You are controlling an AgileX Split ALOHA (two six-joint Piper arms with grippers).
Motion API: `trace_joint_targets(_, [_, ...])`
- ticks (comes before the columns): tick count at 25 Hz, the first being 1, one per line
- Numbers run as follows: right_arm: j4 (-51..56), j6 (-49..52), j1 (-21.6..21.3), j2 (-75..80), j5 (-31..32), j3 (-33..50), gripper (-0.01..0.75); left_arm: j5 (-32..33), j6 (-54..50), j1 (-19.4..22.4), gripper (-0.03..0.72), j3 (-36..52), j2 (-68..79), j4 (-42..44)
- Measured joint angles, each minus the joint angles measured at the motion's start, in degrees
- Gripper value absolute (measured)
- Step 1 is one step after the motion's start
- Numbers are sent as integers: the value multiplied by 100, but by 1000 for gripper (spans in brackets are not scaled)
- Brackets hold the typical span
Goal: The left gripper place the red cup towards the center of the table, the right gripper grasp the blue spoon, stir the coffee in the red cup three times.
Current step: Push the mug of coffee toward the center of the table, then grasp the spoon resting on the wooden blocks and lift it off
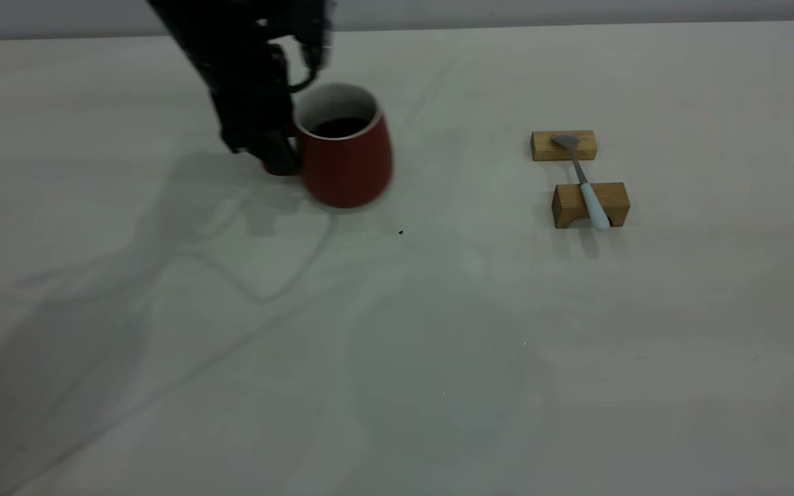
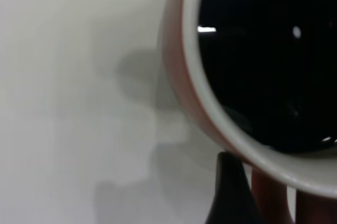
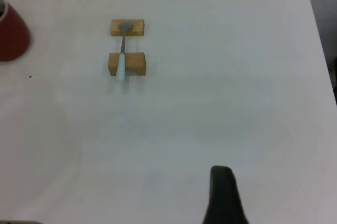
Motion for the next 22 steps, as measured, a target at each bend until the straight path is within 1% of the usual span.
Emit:
trace_joint_targets(6, [0,0,0,0,0,0,580,-331,-285,-436,551,0,0,-51])
trace_joint_targets(10, [0,0,0,0,0,0,580,-348,-461,-500,551,0,-13,-17])
trace_joint_targets(12, [0,0,0,0,0,0,580,-219,-786,-500,551,0,-102,212])
trace_joint_targets(14, [0,-5,0,0,0,0,580,95,-1288,-500,551,0,-348,523])
trace_joint_targets(19, [0,-5,0,0,0,0,580,1367,-2684,-500,551,0,-1653,1203])
trace_joint_targets(22, [0,1,0,0,0,0,580,2124,-4042,-500,551,0,-2601,1568])
